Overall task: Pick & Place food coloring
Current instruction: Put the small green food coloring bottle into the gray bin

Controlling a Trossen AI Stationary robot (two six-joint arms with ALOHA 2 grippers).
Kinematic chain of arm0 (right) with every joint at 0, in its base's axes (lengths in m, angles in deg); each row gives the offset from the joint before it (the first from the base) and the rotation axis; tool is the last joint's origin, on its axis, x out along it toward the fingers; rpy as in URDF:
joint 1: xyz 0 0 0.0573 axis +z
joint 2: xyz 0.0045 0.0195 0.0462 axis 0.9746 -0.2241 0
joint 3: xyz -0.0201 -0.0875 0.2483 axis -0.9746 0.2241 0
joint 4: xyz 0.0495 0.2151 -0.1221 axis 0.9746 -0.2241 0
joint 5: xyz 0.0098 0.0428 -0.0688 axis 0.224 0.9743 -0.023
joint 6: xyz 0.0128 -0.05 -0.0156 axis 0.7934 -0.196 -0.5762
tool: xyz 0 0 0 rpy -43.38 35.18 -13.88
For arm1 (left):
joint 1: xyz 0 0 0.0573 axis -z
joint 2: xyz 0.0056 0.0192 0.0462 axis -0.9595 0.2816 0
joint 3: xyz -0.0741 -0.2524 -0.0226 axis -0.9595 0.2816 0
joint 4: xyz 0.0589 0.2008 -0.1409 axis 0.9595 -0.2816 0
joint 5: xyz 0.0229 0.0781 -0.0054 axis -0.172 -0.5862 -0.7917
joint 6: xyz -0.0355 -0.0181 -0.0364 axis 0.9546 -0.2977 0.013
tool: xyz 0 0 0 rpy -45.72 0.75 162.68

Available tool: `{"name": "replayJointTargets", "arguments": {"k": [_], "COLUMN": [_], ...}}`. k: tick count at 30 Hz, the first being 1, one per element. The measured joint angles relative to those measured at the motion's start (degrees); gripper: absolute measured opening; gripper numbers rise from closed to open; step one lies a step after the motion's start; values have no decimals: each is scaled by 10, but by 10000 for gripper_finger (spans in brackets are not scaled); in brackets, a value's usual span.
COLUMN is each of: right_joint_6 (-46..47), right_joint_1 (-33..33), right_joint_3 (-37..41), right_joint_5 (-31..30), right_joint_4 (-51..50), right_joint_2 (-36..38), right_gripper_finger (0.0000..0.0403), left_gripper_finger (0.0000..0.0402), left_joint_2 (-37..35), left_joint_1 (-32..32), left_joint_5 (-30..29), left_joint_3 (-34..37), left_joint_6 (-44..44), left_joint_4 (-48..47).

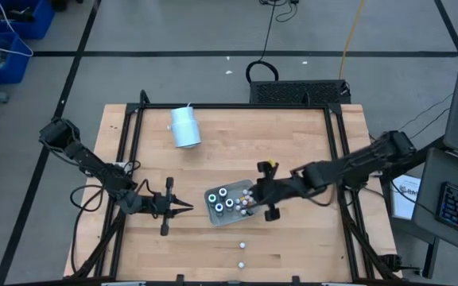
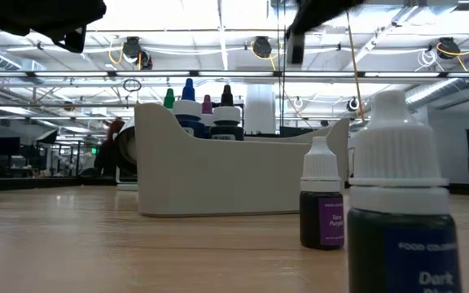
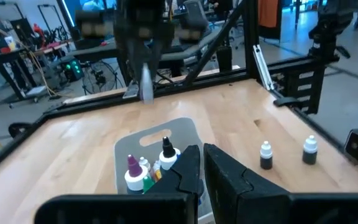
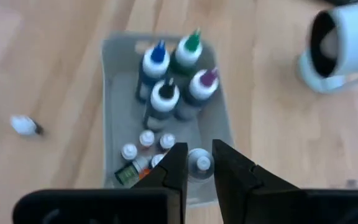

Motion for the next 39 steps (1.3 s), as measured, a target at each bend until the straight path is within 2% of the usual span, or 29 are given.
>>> {"name": "replayJointTargets", "arguments": {"k": [4,9,11,16,20,29,39], "right_joint_6": [-48,-49,-48,-48,-50,-81,-138], "right_joint_1": [-24,-52,-58,-69,-69,-69,-75], "right_joint_3": [62,123,136,154,173,187,185], "right_joint_5": [11,61,64,93,92,91,94], "right_joint_4": [65,143,154,169,200,222,322], "right_joint_2": [-10,-10,-9,-9,-9,-29,-41], "right_gripper_finger": [44,44,44,45,45,45,45], "left_gripper_finger": [31,31,31,31,31,31,31], "left_joint_2": [0,0,0,0,0,0,0], "left_joint_1": [0,0,0,0,-2,-16,-25], "left_joint_5": [-1,0,-1,-3,-7,-30,-29], "left_joint_3": [0,0,0,0,0,0,0], "left_joint_6": [-41,-63,-63,-94,-105,-87,-72], "left_joint_4": [-1,-2,-2,-3,-3,-16,-26]}}
